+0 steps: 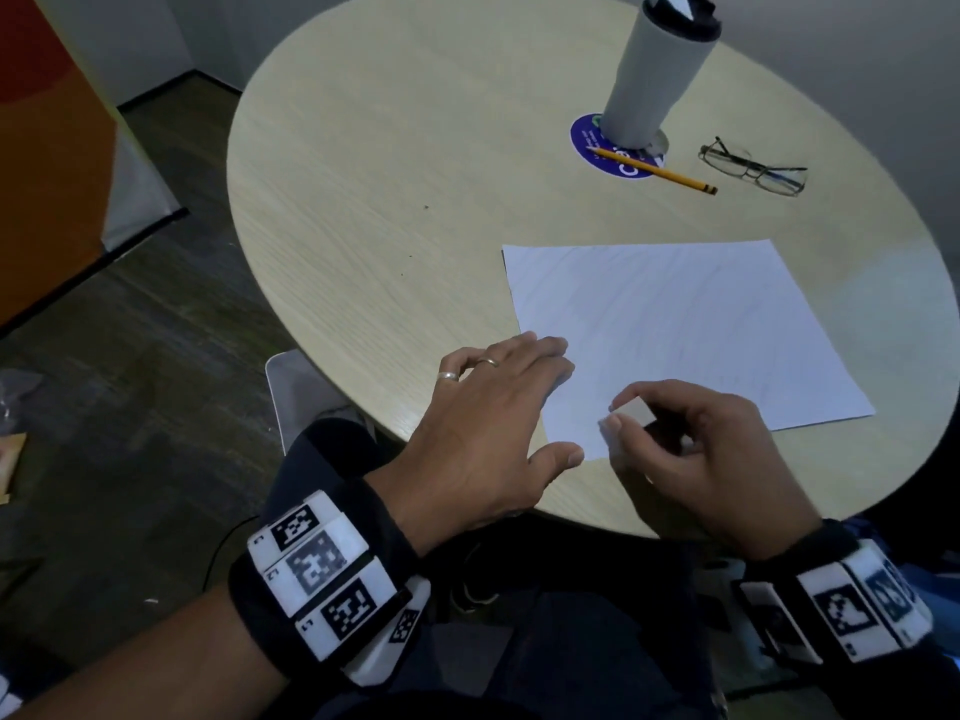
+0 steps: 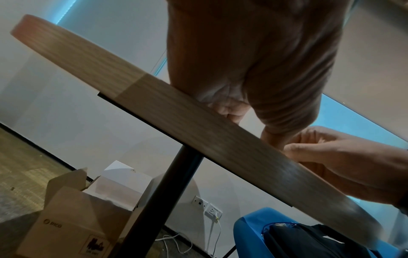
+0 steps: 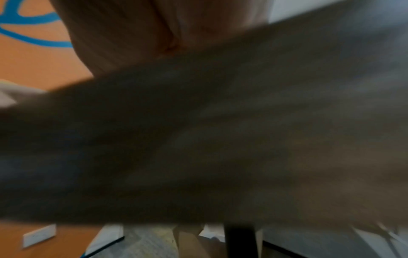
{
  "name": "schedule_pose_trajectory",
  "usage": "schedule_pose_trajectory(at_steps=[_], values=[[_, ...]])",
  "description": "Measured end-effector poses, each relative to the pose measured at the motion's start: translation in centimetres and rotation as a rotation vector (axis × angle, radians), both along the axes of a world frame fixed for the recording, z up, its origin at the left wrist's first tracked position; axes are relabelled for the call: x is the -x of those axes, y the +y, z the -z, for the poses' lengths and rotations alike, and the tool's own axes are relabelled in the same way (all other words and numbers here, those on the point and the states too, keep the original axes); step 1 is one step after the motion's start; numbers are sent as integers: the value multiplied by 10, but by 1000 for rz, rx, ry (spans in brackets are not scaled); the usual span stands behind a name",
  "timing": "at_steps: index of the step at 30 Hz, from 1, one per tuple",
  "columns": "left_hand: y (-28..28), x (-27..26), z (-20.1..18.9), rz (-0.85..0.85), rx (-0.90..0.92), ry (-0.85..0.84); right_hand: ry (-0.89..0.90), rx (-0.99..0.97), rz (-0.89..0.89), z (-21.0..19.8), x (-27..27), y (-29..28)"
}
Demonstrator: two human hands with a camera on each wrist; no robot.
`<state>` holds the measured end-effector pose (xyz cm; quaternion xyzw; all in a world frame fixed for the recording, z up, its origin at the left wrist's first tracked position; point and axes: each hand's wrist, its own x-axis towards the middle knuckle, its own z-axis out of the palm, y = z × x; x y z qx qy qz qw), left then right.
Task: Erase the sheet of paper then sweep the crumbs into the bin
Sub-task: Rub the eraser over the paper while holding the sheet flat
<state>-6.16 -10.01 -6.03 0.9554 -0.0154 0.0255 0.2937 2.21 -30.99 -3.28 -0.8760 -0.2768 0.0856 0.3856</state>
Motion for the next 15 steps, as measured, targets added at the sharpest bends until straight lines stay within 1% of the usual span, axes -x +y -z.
schedule_pose_trajectory(at_steps=[2, 5, 6, 9, 10, 11, 14, 15], values=[[1, -1, 0, 0, -4, -1, -33, 8, 12, -3, 0, 0], [0, -2, 0, 0, -2, 4, -115, 28, -77, 4, 14, 19], [1, -2, 0, -1, 0, 7, -125, 27, -67, 7, 11, 19], [1, -2, 0, 4, -6, 15, -87, 5, 68, 3, -13, 1], [1, -2, 0, 2, -4, 13, -96, 4, 83, 1, -15, 0], [1, -2, 0, 4, -2, 14, -99, -1, 74, 0, -12, 2], [1, -3, -1, 8, -9, 23, -122, 15, -28, 5, 10, 23], [1, -3, -1, 6, -10, 26, -116, 11, -21, 6, 10, 23]])
